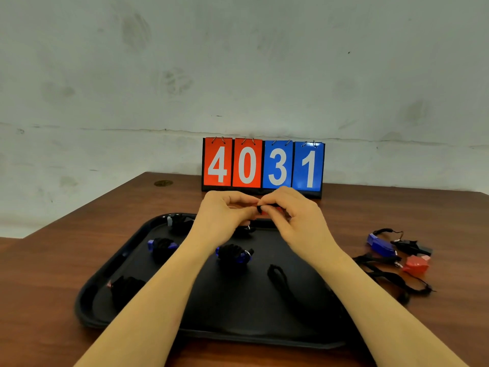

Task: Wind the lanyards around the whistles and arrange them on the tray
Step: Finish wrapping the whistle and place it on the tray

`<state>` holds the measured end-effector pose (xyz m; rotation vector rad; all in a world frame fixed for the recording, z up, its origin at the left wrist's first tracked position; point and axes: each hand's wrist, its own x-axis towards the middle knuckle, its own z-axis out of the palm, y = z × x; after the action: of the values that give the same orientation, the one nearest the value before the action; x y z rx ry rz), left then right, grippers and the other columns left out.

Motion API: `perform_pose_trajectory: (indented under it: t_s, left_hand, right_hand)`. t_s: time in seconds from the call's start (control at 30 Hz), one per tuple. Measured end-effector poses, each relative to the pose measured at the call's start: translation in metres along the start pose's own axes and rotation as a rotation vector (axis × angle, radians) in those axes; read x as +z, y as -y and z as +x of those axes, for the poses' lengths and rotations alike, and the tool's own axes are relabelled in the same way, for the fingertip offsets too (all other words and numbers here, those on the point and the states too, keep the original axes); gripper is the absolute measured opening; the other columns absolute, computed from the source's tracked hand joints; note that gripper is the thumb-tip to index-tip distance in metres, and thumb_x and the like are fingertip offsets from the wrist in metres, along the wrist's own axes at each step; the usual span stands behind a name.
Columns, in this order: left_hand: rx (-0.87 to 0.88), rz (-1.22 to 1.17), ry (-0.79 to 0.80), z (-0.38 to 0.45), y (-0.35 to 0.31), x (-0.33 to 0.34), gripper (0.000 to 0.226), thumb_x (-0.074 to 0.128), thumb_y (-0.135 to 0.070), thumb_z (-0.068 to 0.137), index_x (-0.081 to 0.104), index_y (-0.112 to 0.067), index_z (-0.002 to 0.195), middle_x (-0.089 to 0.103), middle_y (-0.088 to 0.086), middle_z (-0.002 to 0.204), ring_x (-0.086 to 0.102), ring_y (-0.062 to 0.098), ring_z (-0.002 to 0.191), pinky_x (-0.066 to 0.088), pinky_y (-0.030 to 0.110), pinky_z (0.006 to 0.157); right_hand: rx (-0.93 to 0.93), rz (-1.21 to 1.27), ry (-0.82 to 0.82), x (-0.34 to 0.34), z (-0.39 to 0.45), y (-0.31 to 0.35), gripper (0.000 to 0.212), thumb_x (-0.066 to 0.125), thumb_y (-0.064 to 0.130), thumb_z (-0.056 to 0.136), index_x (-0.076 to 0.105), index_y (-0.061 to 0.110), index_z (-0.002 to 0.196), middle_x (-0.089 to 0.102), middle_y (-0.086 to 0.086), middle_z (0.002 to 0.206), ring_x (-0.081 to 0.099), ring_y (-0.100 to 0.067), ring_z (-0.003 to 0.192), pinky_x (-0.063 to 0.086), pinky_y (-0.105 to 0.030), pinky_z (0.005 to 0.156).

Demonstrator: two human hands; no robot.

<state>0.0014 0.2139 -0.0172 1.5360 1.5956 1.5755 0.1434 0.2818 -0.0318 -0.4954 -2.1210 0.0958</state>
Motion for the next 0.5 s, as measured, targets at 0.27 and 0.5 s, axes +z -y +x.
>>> perform_pose_trajectory:
  t_s: [0.27, 0.5]
  left_hand:
    - [-0.009, 0.027, 0.041, 0.0, 0.001, 0.001, 0.022, 0.075, -0.008, 0.073, 0.067, -0.016, 0.091, 0.071, -0.002, 0.083, 0.069, 0.01, 0.076, 0.057, 0.023, 0.073]
    - [0.008, 0.056, 0.072, -0.001, 0.0, -0.001, 0.019, 0.074, -0.009, 0.074, 0.07, -0.022, 0.086, 0.072, -0.005, 0.083, 0.069, 0.007, 0.077, 0.054, 0.018, 0.075]
  right_hand:
    - [0.158, 0.111, -0.022, -0.003, 0.002, 0.0, 0.011, 0.059, 0.017, 0.088, 0.066, 0.02, 0.096, 0.062, 0.013, 0.09, 0.059, -0.005, 0.088, 0.05, -0.025, 0.081]
    - [0.345, 0.325, -0.032, -0.011, 0.003, 0.005, 0.016, 0.066, 0.017, 0.083, 0.064, 0.033, 0.08, 0.062, 0.023, 0.081, 0.055, 0.013, 0.089, 0.046, -0.009, 0.076]
